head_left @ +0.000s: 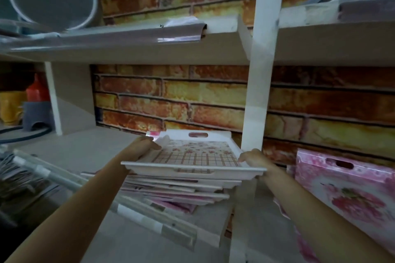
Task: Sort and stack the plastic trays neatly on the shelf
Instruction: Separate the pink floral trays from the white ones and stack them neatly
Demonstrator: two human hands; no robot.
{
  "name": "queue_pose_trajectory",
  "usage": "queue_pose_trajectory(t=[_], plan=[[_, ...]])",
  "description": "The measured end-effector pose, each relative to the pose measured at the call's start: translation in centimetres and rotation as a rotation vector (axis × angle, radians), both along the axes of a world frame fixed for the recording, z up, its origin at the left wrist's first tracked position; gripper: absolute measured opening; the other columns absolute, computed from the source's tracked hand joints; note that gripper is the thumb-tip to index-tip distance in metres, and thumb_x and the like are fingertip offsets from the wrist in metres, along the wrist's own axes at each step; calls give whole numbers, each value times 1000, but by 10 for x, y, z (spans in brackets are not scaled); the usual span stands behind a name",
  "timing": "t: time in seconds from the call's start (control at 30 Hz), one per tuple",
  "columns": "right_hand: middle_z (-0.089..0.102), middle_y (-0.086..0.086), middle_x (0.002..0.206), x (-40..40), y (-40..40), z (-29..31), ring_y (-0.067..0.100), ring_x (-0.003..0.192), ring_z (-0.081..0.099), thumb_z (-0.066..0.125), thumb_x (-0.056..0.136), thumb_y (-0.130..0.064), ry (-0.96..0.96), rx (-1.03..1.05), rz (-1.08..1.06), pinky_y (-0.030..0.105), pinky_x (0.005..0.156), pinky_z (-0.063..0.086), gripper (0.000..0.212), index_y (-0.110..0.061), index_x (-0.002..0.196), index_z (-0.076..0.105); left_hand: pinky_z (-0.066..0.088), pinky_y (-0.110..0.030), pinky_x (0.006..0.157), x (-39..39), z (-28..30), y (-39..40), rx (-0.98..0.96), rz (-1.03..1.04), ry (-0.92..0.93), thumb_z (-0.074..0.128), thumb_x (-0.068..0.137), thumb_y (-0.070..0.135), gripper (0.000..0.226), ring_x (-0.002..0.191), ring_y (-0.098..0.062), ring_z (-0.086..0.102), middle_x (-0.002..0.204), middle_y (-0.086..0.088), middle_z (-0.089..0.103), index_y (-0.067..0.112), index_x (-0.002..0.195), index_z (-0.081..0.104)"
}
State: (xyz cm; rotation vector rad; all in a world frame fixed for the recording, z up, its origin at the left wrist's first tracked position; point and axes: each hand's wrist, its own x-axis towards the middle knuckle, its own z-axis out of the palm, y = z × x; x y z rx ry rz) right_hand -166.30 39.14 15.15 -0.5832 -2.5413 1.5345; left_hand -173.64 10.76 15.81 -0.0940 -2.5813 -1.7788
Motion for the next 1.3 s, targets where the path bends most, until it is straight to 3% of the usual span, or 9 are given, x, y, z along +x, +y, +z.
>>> queue_pose_trajectory(t=[0.2, 0.33, 0.43, 0.57, 0.7, 0.9, 1.07, 1.23, 1.3], plan=[[50, 17, 99, -7, -17, -2, 30, 87, 51, 48, 88, 0, 34, -66, -108, 25, 50, 33, 17, 2, 104, 46, 43, -36, 89, -30, -9, -11, 67, -112, -55, 66, 75, 7, 20, 101, -30, 56, 116, -18, 59, 10, 95, 62], [50, 10, 81, -7, -30, -3, 27, 74, 52, 45, 89, -1, 56, -105, -175, 24, 50, 35, 20, 4, 109, 47, 46, -34, 84, -57, -19, -17, 220, -149, -121, 62, 83, 1, 53, 112, -33, 54, 129, -14, 52, 10, 133, 47], [47, 8, 74, -2, -38, -2, 21, 62, 48, 46, 89, -2, 59, -134, -194, 24, 48, 35, 11, 1, 99, 44, 46, -35, 88, -73, -19, -18, 244, -235, -149, 62, 84, -1, 56, 119, -32, 53, 134, -17, 51, 11, 135, 45], [53, 9, 85, -2, -37, -5, 26, 75, 56, 52, 83, -8, 70, -139, -204, 23, 49, 44, 23, 0, 104, 48, 41, -35, 103, -84, -19, -20, 173, -398, -205, 56, 88, -4, 52, 122, -31, 53, 130, -20, 55, 5, 137, 42], [56, 15, 99, -2, -35, -4, 30, 89, 57, 57, 80, -15, 23, -46, -227, 26, 59, 39, 31, 0, 107, 54, 57, -26, 82, -93, -19, -22, 133, -558, -283, 58, 87, -4, 48, 106, -27, 63, 128, -18, 59, 0, 133, 45], [55, 22, 127, 3, -35, 5, 24, 80, 50, 56, 85, -19, -75, 55, -166, 27, 60, 40, 26, -4, 104, 49, 37, -24, 96, -89, 0, -21, -393, -596, -154, 61, 90, 14, 40, 122, -18, 47, 144, -6, 45, 18, 128, 51], [60, 8, 88, 22, -26, 8, 16, 62, 45, 56, 87, -31, -69, 62, -157, 23, 56, 33, 35, -4, 109, 59, 37, -34, 109, -60, 32, 1, -576, -514, 14, 59, 92, 29, 43, 138, -24, 37, 153, -3, 31, 19, 132, 51], [53, 4, 70, 50, -8, 12, 14, 53, 44, 55, 88, -25, -1, 109, -159, 21, 49, 31, 13, -13, 82, 55, 50, -25, 87, -8, 42, 50, -424, -609, 92, 56, 94, 20, 29, 95, -13, 61, 119, 2, 61, 8, 120, 60], [52, 4, 67, 66, 3, 10, 15, 51, 43, 54, 89, -22, 39, 127, -130, 20, 47, 30, 16, -14, 75, 53, 50, -25, 82, 14, 41, 76, -428, -646, 120, 54, 95, 20, 23, 94, -13, 62, 116, 7, 60, 11, 114, 62]])
